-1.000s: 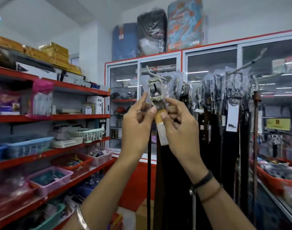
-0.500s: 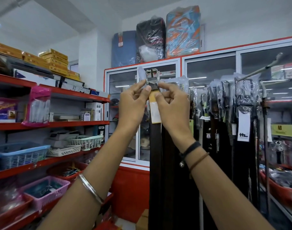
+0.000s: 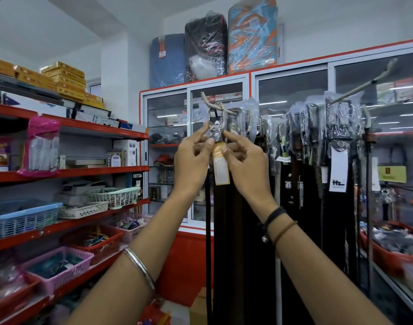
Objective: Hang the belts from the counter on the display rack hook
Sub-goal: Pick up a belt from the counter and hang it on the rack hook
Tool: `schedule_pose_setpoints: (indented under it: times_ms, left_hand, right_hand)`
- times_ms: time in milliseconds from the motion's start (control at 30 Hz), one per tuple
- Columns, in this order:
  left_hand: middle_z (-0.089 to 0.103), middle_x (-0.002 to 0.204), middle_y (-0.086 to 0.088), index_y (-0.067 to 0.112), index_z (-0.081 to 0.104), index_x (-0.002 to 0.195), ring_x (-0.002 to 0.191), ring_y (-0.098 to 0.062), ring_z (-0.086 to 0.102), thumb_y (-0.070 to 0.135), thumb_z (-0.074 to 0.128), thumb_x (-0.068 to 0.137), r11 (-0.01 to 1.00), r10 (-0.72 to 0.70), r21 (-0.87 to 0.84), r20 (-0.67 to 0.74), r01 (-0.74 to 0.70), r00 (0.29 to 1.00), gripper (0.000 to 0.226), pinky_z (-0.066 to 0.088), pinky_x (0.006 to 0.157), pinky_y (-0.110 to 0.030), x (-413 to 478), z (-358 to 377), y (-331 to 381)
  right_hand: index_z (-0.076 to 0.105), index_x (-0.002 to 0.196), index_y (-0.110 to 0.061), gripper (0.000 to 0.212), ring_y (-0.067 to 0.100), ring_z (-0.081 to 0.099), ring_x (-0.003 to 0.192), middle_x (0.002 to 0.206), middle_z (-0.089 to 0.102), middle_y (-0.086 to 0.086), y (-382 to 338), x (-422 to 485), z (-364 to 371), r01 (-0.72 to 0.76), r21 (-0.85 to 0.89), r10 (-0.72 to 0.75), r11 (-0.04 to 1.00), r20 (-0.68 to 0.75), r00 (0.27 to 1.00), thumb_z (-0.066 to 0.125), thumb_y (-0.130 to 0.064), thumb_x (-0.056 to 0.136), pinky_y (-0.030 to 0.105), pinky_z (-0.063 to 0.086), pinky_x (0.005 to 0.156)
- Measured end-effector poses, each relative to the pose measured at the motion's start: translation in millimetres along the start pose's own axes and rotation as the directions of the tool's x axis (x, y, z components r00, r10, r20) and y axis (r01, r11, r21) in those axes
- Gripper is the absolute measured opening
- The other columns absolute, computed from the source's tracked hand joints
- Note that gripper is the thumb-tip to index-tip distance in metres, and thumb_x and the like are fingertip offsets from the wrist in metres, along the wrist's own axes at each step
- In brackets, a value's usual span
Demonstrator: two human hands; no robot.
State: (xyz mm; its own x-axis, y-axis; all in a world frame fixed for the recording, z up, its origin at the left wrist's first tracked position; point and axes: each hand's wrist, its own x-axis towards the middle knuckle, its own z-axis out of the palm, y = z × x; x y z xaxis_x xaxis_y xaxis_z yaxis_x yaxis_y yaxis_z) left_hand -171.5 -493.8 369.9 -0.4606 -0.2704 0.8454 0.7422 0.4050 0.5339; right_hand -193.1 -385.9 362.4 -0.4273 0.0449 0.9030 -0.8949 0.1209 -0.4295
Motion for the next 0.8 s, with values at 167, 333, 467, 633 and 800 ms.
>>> schedule_pose_setpoints:
  times_ms: [167, 333, 467, 633, 800]
  left_hand:
    - [0.047, 0.119, 0.002, 0.024, 0.056, 0.127, 0.115, -0.015, 0.051, 0.017, 0.055, 0.093, 0.984, 0.118, 0.148, -0.151, -0.096, 0.981, 0.035, 0.044, 0.104, -0.037, -35, 19, 4]
    - [0.048, 0.123, 0.002, 0.014, 0.061, 0.117, 0.123, -0.009, 0.045, 0.017, 0.053, 0.094, 0.975, 0.218, 0.091, -0.168, -0.205, 0.962, 0.024, 0.040, 0.107, -0.035, -96, 56, 19]
    - [0.050, 0.122, 0.001, 0.011, 0.062, 0.114, 0.122, -0.010, 0.048, 0.012, 0.053, 0.093, 0.978, 0.200, -0.040, -0.058, -0.203, 0.978, 0.022, 0.043, 0.105, -0.040, -153, 102, 29]
    - [0.052, 0.121, -0.002, 0.012, 0.061, 0.112, 0.120, -0.017, 0.052, 0.012, 0.053, 0.093, 0.975, 0.081, -0.215, 0.092, -0.060, 0.992, 0.020, 0.049, 0.099, -0.040, -224, 169, 40]
    - [0.056, 0.114, -0.004, 0.012, 0.062, 0.108, 0.112, -0.016, 0.056, 0.016, 0.052, 0.093, 0.955, -0.015, -0.282, 0.269, 0.094, 0.963, 0.020, 0.048, 0.094, -0.029, -293, 242, 50]
  right_hand:
    - [0.066, 0.115, -0.020, 0.028, 0.003, 0.065, 0.082, 0.092, 0.071, -0.005, 4, -23, -31, 0.052, -0.056, -0.054, 0.997, -0.035, 0.998, 0.061, -0.014, 0.088, 0.008, 0.050, 0.075]
    - [0.064, 0.117, -0.017, 0.027, 0.006, 0.065, 0.085, 0.097, 0.070, -0.003, 7, -61, -91, 0.116, -0.116, -0.126, 0.986, -0.086, 0.988, 0.060, -0.014, 0.090, 0.013, 0.051, 0.065]
    - [0.064, 0.115, -0.012, 0.024, 0.006, 0.066, 0.088, 0.097, 0.070, 0.002, 8, -100, -154, 0.119, -0.177, -0.138, 0.977, -0.100, 0.985, 0.057, -0.010, 0.091, 0.012, 0.052, 0.062]
    - [0.063, 0.111, -0.014, 0.020, 0.006, 0.067, 0.088, 0.096, 0.070, 0.001, 21, -157, -248, 0.012, -0.278, -0.057, 0.961, -0.154, 0.986, 0.056, -0.009, 0.092, 0.021, 0.056, 0.070]
    - [0.066, 0.106, -0.013, 0.017, 0.008, 0.066, 0.087, 0.095, 0.071, 0.005, 46, -215, -347, -0.194, -0.410, 0.084, 0.891, -0.272, 0.959, 0.057, -0.017, 0.093, 0.026, 0.055, 0.063]
